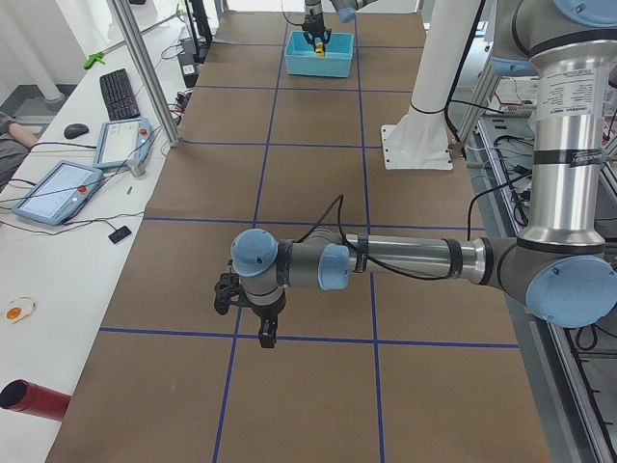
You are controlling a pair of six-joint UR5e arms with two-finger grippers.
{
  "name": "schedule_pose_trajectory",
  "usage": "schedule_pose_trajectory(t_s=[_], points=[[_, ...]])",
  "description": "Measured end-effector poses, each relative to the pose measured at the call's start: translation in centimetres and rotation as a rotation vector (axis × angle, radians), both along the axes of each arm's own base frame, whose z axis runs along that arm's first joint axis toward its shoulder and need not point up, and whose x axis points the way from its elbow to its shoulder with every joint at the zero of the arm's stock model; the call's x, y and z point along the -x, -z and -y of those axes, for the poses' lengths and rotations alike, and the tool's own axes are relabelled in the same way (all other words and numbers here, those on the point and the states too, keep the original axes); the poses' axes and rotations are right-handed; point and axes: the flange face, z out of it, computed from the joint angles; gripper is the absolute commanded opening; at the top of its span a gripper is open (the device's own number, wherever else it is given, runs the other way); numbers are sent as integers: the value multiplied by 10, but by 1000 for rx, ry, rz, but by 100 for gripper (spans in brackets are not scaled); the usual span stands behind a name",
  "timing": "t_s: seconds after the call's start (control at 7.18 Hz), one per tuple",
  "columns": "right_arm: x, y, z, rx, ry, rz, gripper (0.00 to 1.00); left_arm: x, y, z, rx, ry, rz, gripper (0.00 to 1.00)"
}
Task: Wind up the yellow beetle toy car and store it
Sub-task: 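Lower the car into the blue bin and open the right gripper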
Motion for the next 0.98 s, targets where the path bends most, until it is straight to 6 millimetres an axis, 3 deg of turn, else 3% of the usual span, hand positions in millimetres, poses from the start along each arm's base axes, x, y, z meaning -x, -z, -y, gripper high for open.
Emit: schedule_pose_trajectory(t_s=[0.28,0.42,0.56,0.98], points=[[9,-6,3,12,11,-6,45,0,0,0,0,0,0,100],[12,-7,3,14,16,-7,87,0,0,0,0,0,0,100],[13,-8,3,15,18,-8,100,0,0,0,0,0,0,100],[14,2,3,1,18,5,100,0,-1,0,3,-1,0,100]])
